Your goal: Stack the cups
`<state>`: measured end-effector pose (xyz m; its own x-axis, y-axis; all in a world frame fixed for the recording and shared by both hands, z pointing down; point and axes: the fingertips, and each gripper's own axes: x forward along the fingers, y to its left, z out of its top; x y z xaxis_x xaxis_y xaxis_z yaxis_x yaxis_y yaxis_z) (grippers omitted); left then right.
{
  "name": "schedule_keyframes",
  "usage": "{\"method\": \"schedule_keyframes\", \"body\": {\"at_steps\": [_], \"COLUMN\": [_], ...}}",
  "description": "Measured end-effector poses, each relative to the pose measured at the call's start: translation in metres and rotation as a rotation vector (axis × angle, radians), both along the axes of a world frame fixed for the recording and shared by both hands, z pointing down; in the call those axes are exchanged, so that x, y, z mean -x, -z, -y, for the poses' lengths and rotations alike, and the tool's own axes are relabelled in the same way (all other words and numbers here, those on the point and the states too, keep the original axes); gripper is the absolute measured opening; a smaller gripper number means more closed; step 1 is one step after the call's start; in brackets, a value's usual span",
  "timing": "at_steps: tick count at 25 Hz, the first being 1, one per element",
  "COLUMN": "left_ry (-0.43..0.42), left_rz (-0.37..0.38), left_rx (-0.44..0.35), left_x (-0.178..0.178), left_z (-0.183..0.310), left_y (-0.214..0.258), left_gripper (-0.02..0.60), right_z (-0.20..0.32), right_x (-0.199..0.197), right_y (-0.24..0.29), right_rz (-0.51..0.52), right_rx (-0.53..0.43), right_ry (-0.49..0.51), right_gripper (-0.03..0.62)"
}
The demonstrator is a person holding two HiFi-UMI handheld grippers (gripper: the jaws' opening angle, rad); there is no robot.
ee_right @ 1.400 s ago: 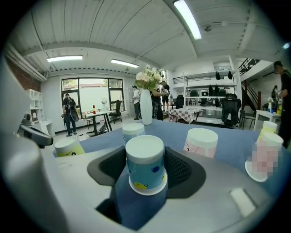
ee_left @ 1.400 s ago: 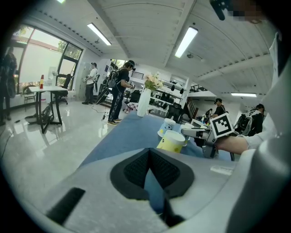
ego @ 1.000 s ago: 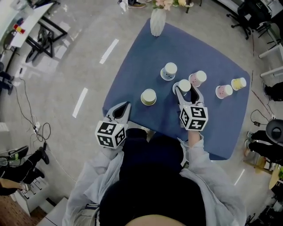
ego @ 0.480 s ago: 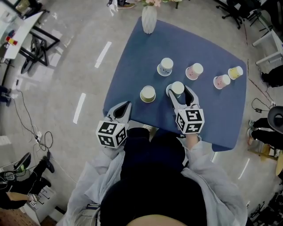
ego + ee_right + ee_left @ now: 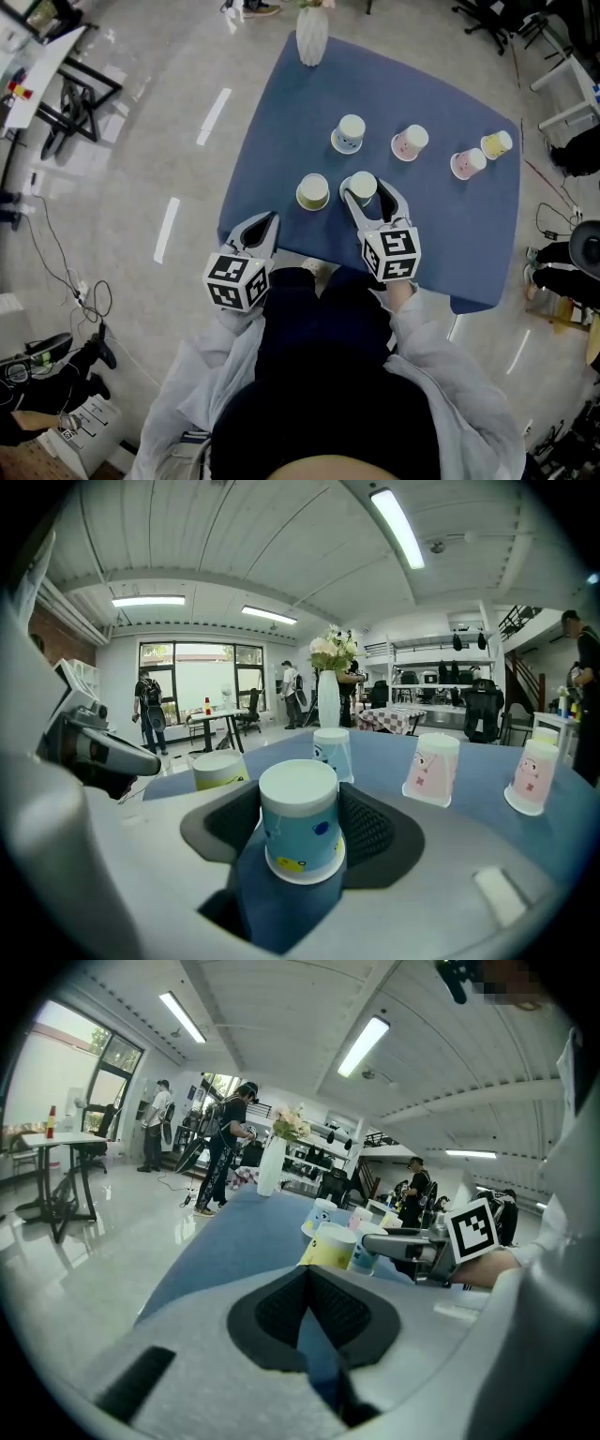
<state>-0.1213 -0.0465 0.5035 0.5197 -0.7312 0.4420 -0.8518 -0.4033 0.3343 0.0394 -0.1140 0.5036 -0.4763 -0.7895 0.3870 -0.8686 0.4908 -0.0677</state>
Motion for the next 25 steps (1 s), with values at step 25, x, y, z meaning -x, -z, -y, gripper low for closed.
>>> {"method": "schedule_keyframes", "body": {"at_steps": [25], "left_ry": [0.018], "left_rz": [0.002], "left_rx": [0.003], "left_x": [0.009], "left_z": [0.001], "left_y": [-0.002], "left_gripper": [-0.002], "right_z": [0.001], "right_x": [0.022], "right_y": [0.004], "right_rz": [0.075], "right_rx": [-0.002], "right_ry": [0.072], "right_gripper": [0.327]}}
